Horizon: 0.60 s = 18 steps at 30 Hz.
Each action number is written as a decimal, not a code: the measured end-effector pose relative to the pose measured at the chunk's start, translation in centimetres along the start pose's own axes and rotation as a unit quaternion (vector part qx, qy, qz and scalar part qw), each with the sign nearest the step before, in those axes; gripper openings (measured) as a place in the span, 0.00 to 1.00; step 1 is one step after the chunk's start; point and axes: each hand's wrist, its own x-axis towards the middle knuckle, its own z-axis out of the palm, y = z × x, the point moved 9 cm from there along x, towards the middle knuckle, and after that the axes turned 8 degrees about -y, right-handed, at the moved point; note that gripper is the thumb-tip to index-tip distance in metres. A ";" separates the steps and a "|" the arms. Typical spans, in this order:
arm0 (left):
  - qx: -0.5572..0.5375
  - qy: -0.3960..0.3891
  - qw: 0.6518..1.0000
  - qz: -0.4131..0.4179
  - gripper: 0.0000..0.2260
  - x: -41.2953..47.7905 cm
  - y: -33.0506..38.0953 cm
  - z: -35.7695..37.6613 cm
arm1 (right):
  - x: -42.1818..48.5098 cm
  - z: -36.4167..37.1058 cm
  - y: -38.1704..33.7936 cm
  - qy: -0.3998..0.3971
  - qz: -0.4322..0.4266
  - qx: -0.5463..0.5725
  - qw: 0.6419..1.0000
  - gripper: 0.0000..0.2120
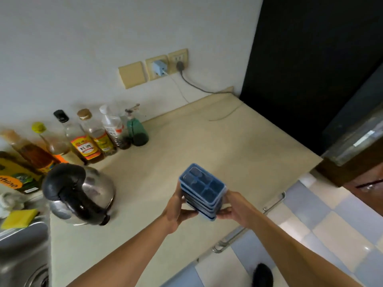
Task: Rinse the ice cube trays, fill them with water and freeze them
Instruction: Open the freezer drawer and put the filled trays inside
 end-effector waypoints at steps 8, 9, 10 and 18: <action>0.006 -0.028 1.000 0.007 0.23 11.9 1.9 17.5 | -0.9 -19.9 -4.8 0.040 -0.023 0.013 0.999 0.22; 0.009 -0.029 1.000 0.007 0.23 13.1 2.1 19.5 | -1.0 -22.0 -5.3 0.040 -0.028 0.010 0.999 0.22; 0.012 -0.029 0.999 0.006 0.24 14.3 2.3 21.3 | -1.1 -24.1 -5.7 0.039 -0.032 0.010 0.999 0.22; 0.055 -0.038 0.998 -0.003 0.23 22.1 5.3 31.1 | -0.5 -36.0 -8.5 0.065 -0.041 0.064 0.995 0.21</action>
